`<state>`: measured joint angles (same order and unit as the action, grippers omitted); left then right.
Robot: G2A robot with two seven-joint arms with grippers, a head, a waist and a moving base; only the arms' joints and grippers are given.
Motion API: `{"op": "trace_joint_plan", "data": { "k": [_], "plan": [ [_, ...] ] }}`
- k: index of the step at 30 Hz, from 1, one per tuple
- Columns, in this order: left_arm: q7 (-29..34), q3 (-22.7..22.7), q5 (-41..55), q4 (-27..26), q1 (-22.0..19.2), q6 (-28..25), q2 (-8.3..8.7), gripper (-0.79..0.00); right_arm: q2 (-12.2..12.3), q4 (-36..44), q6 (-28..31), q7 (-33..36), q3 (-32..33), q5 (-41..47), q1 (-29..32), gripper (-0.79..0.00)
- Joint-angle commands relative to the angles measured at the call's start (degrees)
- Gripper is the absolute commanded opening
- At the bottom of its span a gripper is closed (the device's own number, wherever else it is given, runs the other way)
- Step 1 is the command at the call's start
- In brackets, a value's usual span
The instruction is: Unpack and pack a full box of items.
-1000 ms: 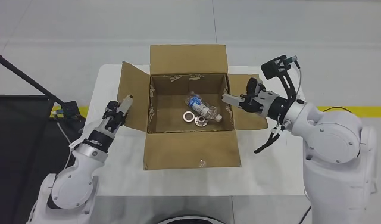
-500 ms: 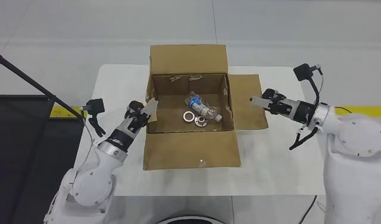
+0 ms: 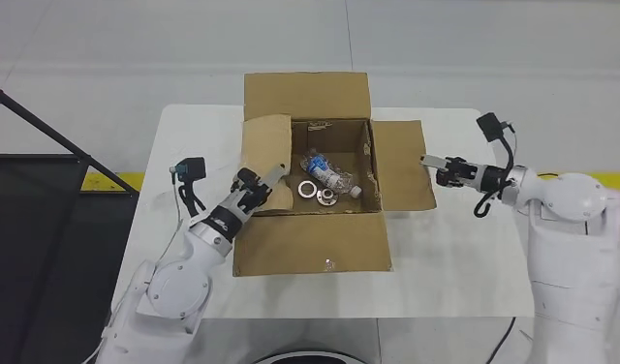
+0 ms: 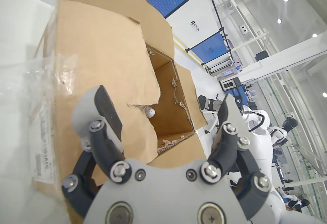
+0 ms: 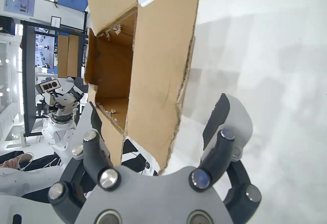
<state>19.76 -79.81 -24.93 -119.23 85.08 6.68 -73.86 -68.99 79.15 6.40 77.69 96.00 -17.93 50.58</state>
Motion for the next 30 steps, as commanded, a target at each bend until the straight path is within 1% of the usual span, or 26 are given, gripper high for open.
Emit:
{"op": "trace_joint_plan", "data": {
  "k": [1, 4, 8, 12, 18, 23, 30],
  "plan": [
    [0.24, 0.42, -0.31, 0.47, -0.42, 0.4, 0.0, 0.0, 0.14, -1.71, 0.3, 1.09, -1.4, -0.2, -0.7, 0.0],
    [0.39, 1.0, -0.57, 0.97, -0.93, 0.9, -0.02, 0.0, 0.35, -3.76, 1.89, 3.22, -3.11, 1.51, -1.9, 0.0],
    [0.54, 1.43, -0.93, 1.37, -1.33, 1.41, -0.02, 0.0, 0.58, -5.29, 4.51, 6.44, -3.82, 8.68, -2.96, 0.0],
    [0.52, 1.54, -1.0, 1.5, -1.52, 1.64, 0.01, 0.0, 0.89, -4.99, 5.41, 8.31, -4.1, 14.46, -3.61, 0.0],
    [0.57, 1.45, -1.05, 1.51, -1.66, 1.71, 0.07, 0.0, 1.37, -0.57, 4.61, 8.63, -4.63, 20.51, -4.09, 0.0],
    [0.4, 1.21, -0.76, 1.59, -1.76, 1.57, 0.11, 0.0, 1.45, 4.78, 3.67, 7.9, -7.15, 24.64, -3.9, 0.0],
    [-1.54, 0.61, 0.03, 0.7, -1.56, 0.95, 0.1, 0.0, 1.57, 12.21, 3.56, 3.07, -11.69, 23.06, -3.15, 0.0]
  ]
}}
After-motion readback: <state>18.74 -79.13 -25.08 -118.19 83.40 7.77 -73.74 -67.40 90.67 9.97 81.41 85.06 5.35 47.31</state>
